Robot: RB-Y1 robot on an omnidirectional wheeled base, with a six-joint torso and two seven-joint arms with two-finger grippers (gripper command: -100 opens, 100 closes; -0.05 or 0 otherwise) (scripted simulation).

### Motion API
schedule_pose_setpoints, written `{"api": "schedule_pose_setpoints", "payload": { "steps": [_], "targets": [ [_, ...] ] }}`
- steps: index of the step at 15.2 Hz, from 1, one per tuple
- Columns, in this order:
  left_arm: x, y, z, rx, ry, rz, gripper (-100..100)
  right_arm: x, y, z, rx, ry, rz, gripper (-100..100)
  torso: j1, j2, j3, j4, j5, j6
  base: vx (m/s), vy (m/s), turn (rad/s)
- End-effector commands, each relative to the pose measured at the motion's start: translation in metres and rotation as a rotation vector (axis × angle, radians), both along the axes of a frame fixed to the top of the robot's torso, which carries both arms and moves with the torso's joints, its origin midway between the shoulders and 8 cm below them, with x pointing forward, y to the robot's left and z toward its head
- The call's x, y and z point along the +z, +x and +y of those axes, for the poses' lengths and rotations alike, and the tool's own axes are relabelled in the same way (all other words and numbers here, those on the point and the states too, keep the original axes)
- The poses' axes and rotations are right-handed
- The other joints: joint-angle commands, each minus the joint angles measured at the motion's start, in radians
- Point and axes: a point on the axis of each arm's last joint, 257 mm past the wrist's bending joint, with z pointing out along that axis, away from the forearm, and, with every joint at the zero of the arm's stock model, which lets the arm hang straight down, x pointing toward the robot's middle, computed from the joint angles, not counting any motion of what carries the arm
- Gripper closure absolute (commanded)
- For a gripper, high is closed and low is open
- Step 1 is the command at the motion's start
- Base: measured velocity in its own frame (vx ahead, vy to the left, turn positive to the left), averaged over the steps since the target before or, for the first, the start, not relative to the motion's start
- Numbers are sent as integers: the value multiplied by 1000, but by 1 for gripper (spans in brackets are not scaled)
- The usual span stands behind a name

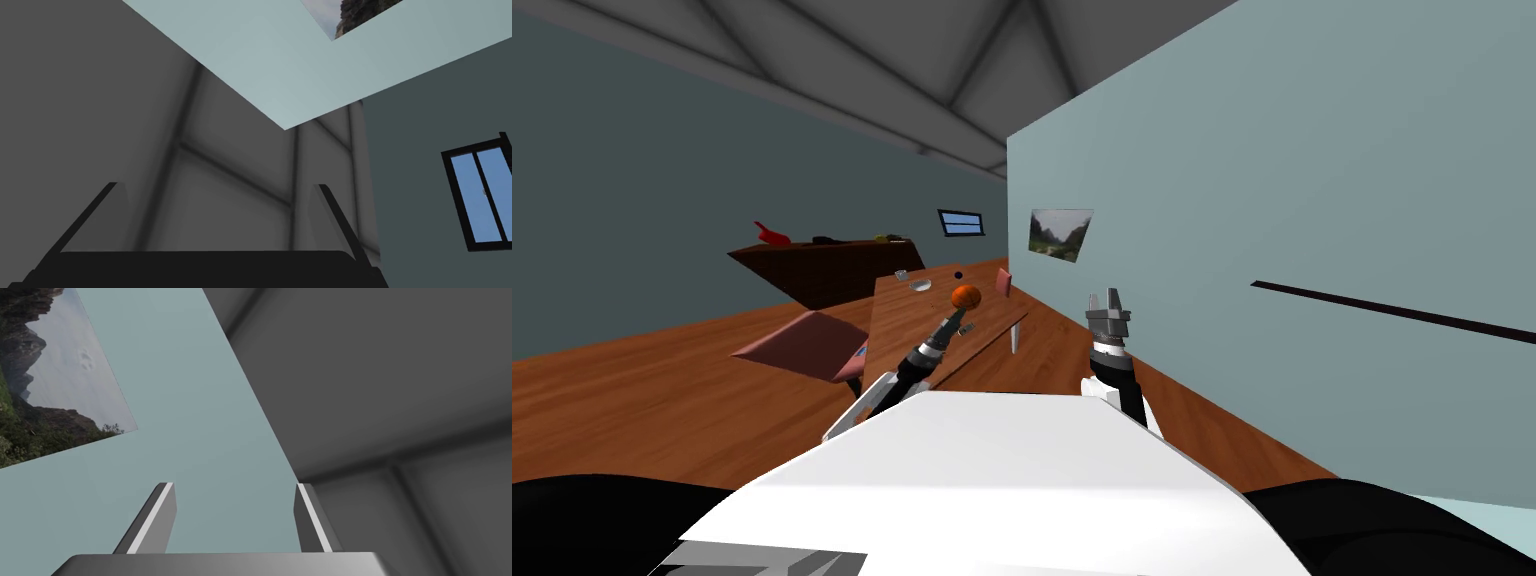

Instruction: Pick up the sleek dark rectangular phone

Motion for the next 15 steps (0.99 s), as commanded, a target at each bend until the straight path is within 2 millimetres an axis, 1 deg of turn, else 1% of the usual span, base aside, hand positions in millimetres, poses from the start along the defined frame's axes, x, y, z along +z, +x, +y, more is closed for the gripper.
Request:
{"api": "schedule_pose_setpoints", "payload": {
  "steps": [1, 2, 3, 4, 5, 6, 7, 8, 9, 10, 11, 12, 13, 14, 15],
  "targets": [
    [-17, 2, -1, -11, 45, 37, -100, 0, 0, 0, 0, 0, 0, 0, 0, 0, 0, 0, 0, 0, 46, -31, -132],
    [-40, 4, 1, -24, 101, 84, -100, 0, 0, 0, 0, 0, 0, 0, 0, 0, 0, 0, 0, 0, 50, -36, -144],
    [-40, 4, 1, -24, 102, 84, -100, 0, 0, 0, 0, 0, 0, 0, 0, 0, 0, 0, 0, 0, 48, -29, -119],
    [-64, 4, 4, -35, 158, 131, -100, 0, 0, 0, 0, 0, 0, 0, 0, 0, 0, 0, 0, 0, 62, -33, -116],
    [-65, 4, 4, -36, 161, 132, -100, 0, 0, 0, 0, 0, 0, 0, 0, -1, 0, 0, 0, 0, 67, -32, -124],
    [-87, 4, 8, -47, 216, 176, -100, 0, 0, 0, 0, 0, 0, 0, 0, -1, -1, 0, 0, 0, 69, -34, -198],
    [-89, 4, 9, -47, 221, 181, -100, 0, 0, 0, 0, 0, 0, 0, 0, -1, -1, 0, 0, 0, 62, -24, -161],
    [-106, 2, 12, -64, 275, 214, -100, 0, 0, 0, 0, 0, 0, 0, 0, -1, -1, 0, 0, 0, 65, -20, -159],
    [-114, 2, 16, -58, 282, 232, -100, 0, 0, 0, 0, 0, 0, 0, 1, -1, -1, 0, 0, 0, 62, -13, -114],
    [-131, 0, 21, -74, 333, 267, -100, 0, 0, 0, 0, 0, 0, 0, 1, -1, -1, 0, 0, 0, 69, -22, -167],
    [-140, -1, 24, -68, 343, 283, -100, 0, 0, 0, 0, 0, 0, 0, 1, -2, -1, 0, 0, 0, 65, -19, -133],
    [-158, -4, 33, -80, 390, 325, -100, 0, 0, 0, 0, 0, 0, 0, 1, -1, -1, 0, 0, 0, 68, -27, -171],
    [-164, -5, 35, -78, 405, 335, -100, 0, 0, 0, 0, 0, 0, 0, 0, -1, -1, 0, 0, 0, 69, -24, -140],
    [-180, -9, 43, -91, 451, 371, -100, 0, 0, 0, 0, 0, 0, 0, 0, -1, -1, 0, 0, 0, 74, -18, -150],
    [-188, -11, 47, -88, 467, 386, -100, 0, 0, 0, 0, 0, 0, 0, 1, -2, -1, 0, 0, 0, 72, -16, -139]
  ]
}}
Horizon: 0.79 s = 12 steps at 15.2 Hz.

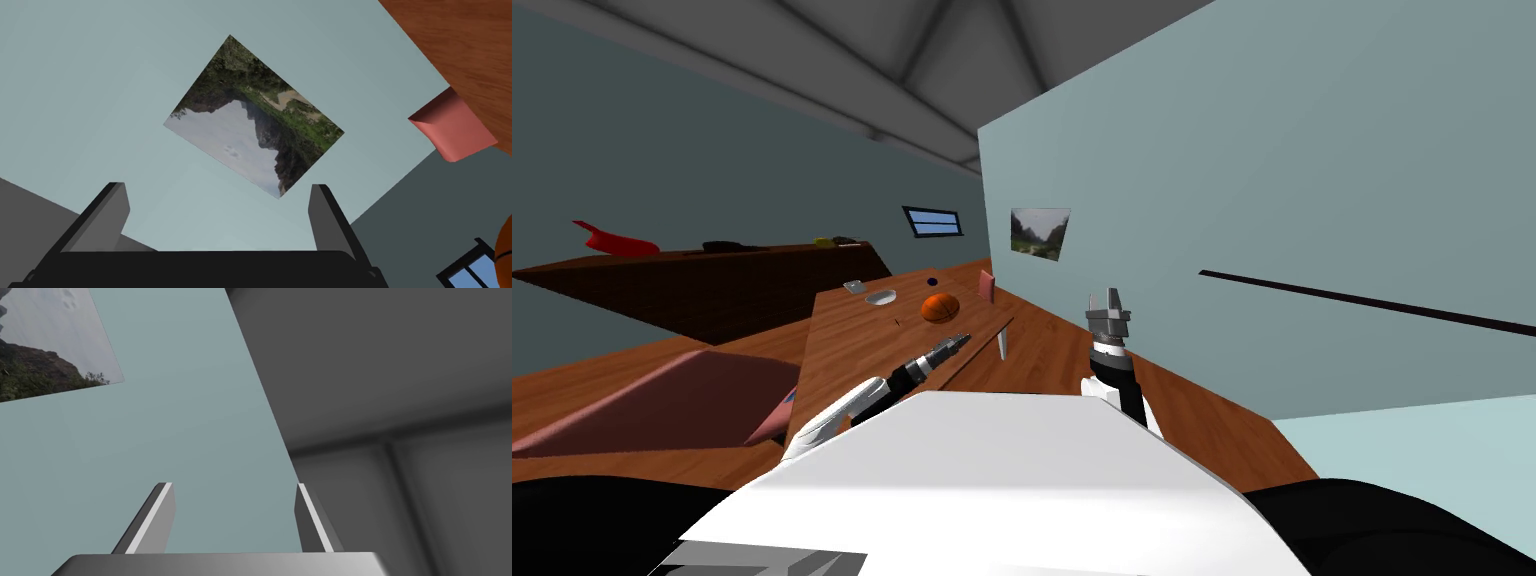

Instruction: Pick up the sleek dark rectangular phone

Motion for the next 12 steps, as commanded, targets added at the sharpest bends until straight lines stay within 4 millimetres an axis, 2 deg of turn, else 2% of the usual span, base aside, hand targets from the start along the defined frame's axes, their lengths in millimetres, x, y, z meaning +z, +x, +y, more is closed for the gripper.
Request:
{"api": "schedule_pose_setpoints", "payload": {
  "steps": [1, 2, 3, 4, 5, 6, 7, 8, 9, 10, 11, 12],
  "targets": [
    [-15, -2, 7, 0, 31, 28, -100, 0, 0, 0, 0, 0, 0, 0, 0, 0, 0, 0, 0, 0, 52, -9, -54],
    [-34, -8, 18, -14, 91, 71, -100, 0, 0, 0, 0, 0, 0, 0, 0, 1, 0, 0, 0, 0, 54, -17, -153],
    [-39, -9, 21, -8, 94, 80, -100, 0, 0, 0, 0, 0, 0, 0, 0, 1, 0, 0, 0, 0, 56, -11, -142],
    [-57, -16, 34, -18, 148, 124, -100, 0, 0, 0, 0, 0, 0, 0, 0, 1, 1, 0, 0, 0, 69, -12, -190],
    [-61, -17, 37, -15, 157, 133, -100, 0, 0, 0, 0, 0, 0, 0, 0, 1, 0, 0, 0, 0, 69, -9, -149],
    [-78, -25, 51, -24, 209, 176, -100, 0, 0, 0, 0, 0, 0, 0, 0, 0, 0, 0, 0, 0, 73, -11, -146],
    [-82, -27, 54, -21, 218, 186, -100, 0, 0, 0, 0, 0, 0, 0, 0, 0, 0, 0, 0, 0, 77, -8, -123],
    [-97, -35, 70, -28, 266, 228, -100, 0, 0, 0, 0, 0, 0, 0, 1, 0, 0, 0, 0, 0, 85, -4, -158],
    [-102, -37, 73, -27, 279, 238, -100, 0, 0, 0, 0, 0, 0, 0, 1, 0, 0, 0, 0, 0, 79, -3, -135],
    [-116, -46, 90, -30, 324, 282, -100, 0, 0, 0, 0, 0, 0, 0, 1, 0, 0, 0, 0, 0, 82, -10, -185],
    [-120, -48, 93, -31, 339, 290, -100, 0, 0, 0, 0, 0, 0, 0, 0, -1, 0, 0, 0, 0, 77, -10, -139],
    [-135, -59, 114, -28, 384, 341, -100, 0, 0, 0, 0, 0, 0, 0, 0, -1, 0, 0, 0, 0, 77, -7, -153]
  ]
}}
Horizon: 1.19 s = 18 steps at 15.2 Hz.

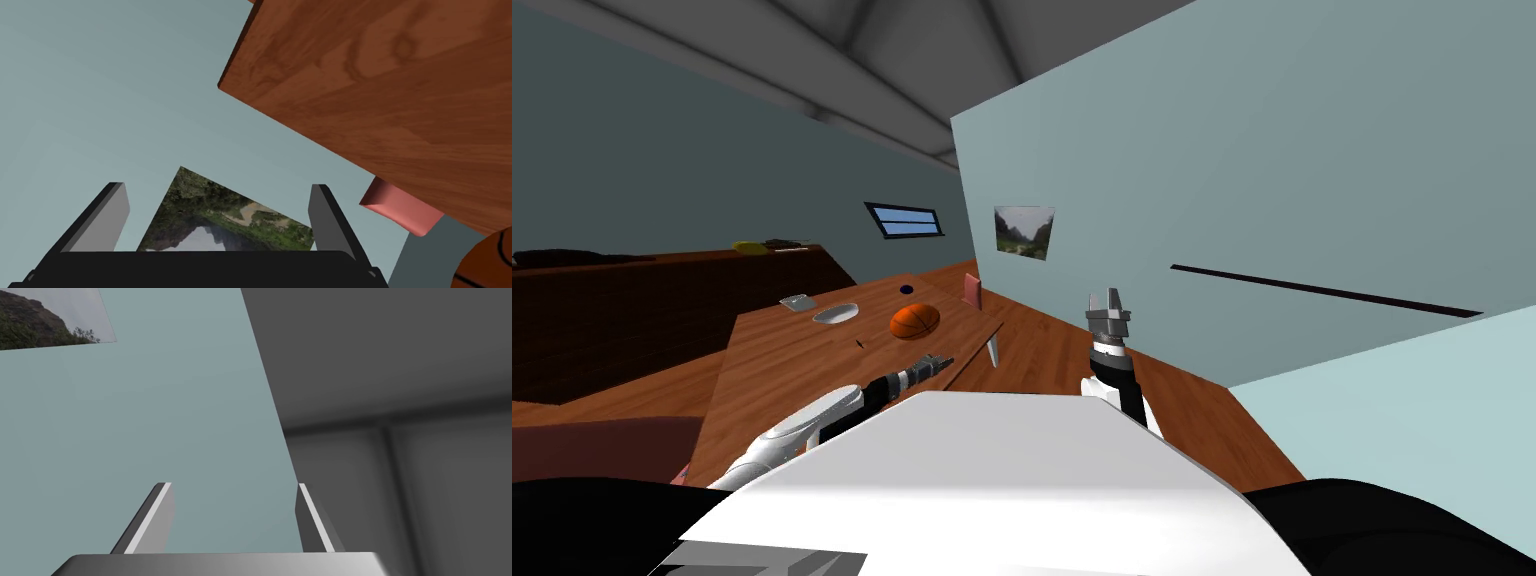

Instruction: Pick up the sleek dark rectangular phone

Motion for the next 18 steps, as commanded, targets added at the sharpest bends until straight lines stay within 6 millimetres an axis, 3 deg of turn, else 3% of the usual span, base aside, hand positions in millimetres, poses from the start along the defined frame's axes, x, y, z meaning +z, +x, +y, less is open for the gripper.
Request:
{"api": "schedule_pose_setpoints", "payload": {
  "steps": [1, 4, 6, 7, 9, 11, 14, 15, 16, 18],
  "targets": [
    [-16, -11, 15, -3, 55, 46, -100, 0, 0, 0, 0, 0, 0, 0, 0, 0, 0, 0, 0, 0, 71, 2, -120],
    [-40, -34, 54, -9, 155, 137, -100, 0, 0, 0, 0, 0, 0, 0, 0, 0, 0, 0, 0, 0, 73, -1, -156],
    [-44, -37, 58, -8, 166, 147, -100, 0, 0, 0, 0, 0, 0, 0, 0, 0, 0, 0, 0, 0, 62, 2, -75],
    [-54, -50, 78, -12, 217, 192, -100, 0, 0, 0, 0, 0, 0, 0, 0, 1, 1, 0, 0, 0, 52, -5, -122],
    [-55, -52, 80, -9, 218, 195, -100, 0, 0, 0, 0, 0, 0, 0, 0, 2, 1, 0, 0, 0, 44, 6, -73],
    [-68, -76, 116, -13, 302, 277, -100, 0, 0, 0, 0, 0, 0, 0, 0, 3, 2, 1, 0, 0, 56, -3, -174],
    [-78, -96, 140, -11, 358, 334, -100, 0, 0, 0, 0, 0, 0, 0, 0, 0, 0, 0, 0, 0, 78, 7, -131],
    [-83, -110, 159, -11, 397, 377, -100, 0, 0, 0, 0, 0, 0, 0, 0, 0, 0, 0, 0, 0, 68, 5, -102],
    [-83, -110, 159, -11, 397, 377, -100, 0, 0, 0, 0, 0, 0, 0, 0, 1, 0, 0, 0, 0, 57, 5, -84],
    [-90, -139, 189, -12, 464, 456, -100, 0, 0, 0, 0, 0, 0, 0, 0, 1, 1, 0, 0, 0, 63, 2, -137]
  ]
}}
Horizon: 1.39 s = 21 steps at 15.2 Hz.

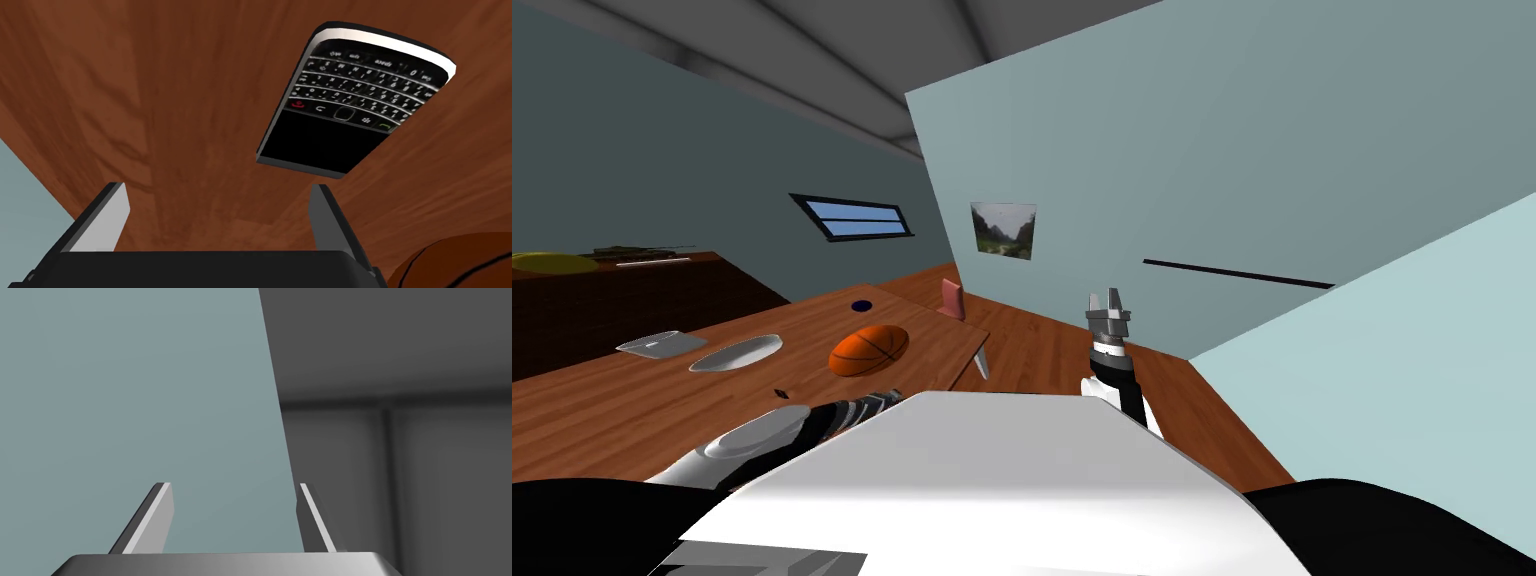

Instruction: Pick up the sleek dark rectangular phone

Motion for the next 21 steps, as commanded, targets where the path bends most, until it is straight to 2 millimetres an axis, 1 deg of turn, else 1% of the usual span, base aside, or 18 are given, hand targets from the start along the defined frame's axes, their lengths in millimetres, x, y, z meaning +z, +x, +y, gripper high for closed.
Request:
{"api": "schedule_pose_setpoints", "payload": {
  "steps": [1, 3, 4, 6, 8, 9, 10, 13, 16, 17, 18, 21],
  "targets": [
    [-2, -15, 16, 2, 35, 42, -100, 0, 0, 0, 0, 0, 0, 0, 0, 0, 0, 0, 0, 0, 68, 10, -126],
    [-8, -42, 40, 5, 85, 113, -100, 0, 0, 0, 0, 0, 0, 0, 0, 0, 0, 0, 0, 0, 65, 6, -126],
    [-8, -42, 40, 5, 85, 113, -100, 0, 0, 0, 0, 0, 0, 0, 0, 0, 0, 0, 0, 0, 52, 8, -105],
    [-13, -67, 54, 8, 117, 172, -100, 0, 0, 0, 0, 0, 0, 0, 0, 1, 1, 0, 0, 0, 46, 4, -87],
    [-17, -85, 61, 9, 133, 215, -100, 0, 0, 0, 0, 0, 0, 0, -1, 1, 1, 0, 0, 0, 44, -1, -89],
    [-15, -72, 57, 6, 123, 189, -100, 0, 0, 0, 0, 0, 0, 0, -1, 2, 1, 0, 0, 0, 22, 1, -19],
    [-25, -79, 56, 37, 120, 194, -100, 0, 0, 0, 0, 0, 0, 0, -1, 2, 1, 1, 0, -1, -11, 20, -184],
    [-35, -84, 53, 66, 116, 194, -100, 0, 0, 0, 0, 0, 0, 0, 1, 8, 4, 2, 1, 0, -56, 38, -209],
    [-40, -86, 51, 81, 114, 195, -100, 0, 0, 0, 0, 0, 0, 0, 1, 9, 5, 2, 1, -1, -51, 26, -89],
    [-37, -84, 51, 75, 115, 194, -100, 0, 0, 0, 0, 0, 0, 0, 1, 8, 5, 2, 1, -1, -20, 10, -18],
    [-38, -85, 51, 76, 115, 194, 100, 0, 0, 0, 0, 0, 0, 0, 0, 8, 4, 2, 0, -1, -8, 4, -1],
    [-38, -85, 50, 71, 114, 194, 100, 0, 0, 0, 0, 0, 0, 0, 1, 5, 3, 1, 1, -2, 0, 0, 0]
  ]
}}
